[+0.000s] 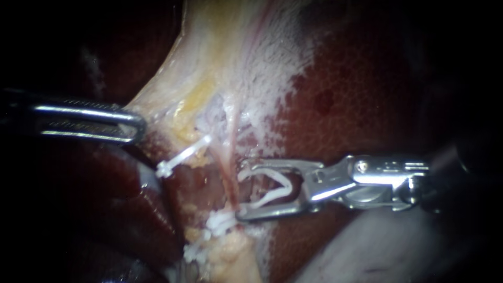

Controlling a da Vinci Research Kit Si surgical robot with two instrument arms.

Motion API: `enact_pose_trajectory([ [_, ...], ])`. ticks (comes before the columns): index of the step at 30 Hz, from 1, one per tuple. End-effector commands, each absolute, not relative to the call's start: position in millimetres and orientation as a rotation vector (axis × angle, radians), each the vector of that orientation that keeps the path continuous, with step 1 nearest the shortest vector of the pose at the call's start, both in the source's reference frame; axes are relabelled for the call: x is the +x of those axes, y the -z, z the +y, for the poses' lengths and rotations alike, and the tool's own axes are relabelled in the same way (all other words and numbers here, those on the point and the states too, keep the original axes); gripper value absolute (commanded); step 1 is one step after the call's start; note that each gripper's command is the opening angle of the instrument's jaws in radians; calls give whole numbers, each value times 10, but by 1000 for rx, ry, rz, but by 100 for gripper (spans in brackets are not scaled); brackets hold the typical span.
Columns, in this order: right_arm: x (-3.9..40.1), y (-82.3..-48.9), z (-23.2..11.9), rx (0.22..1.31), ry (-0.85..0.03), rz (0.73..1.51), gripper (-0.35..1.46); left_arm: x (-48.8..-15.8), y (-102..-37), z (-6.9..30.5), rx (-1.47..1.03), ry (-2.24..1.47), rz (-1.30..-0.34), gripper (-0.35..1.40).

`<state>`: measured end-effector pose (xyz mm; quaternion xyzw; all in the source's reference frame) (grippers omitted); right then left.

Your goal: Clipping third clip right tube

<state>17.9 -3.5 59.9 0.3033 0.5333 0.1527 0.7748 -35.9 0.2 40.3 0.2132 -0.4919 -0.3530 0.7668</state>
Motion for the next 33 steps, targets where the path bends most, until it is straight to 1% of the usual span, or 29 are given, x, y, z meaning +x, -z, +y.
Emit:
enact_pose_trajectory([
  [1, 183, -601, -35, 656, -326, 1154, 53, -359, -403, 2, 463, 767, -1068, -35],
  [11, 201, -603, -34, 659, -318, 1155, 53, -360, -404, 1, 462, 767, -1068, -35],
  [20, 202, -598, -31, 662, -320, 1156, 49, -361, -404, 1, 462, 767, -1068, -35],
  [29, 198, -596, -19, 640, -343, 1154, 37, -361, -404, 1, 462, 767, -1068, -35],
  [32, 195, -596, -19, 633, -348, 1154, 25, -362, -404, 1, 461, 767, -1068, -35],
  [33, 193, -597, -19, 625, -352, 1153, 16, -362, -404, 1, 461, 767, -1068, -35],
])
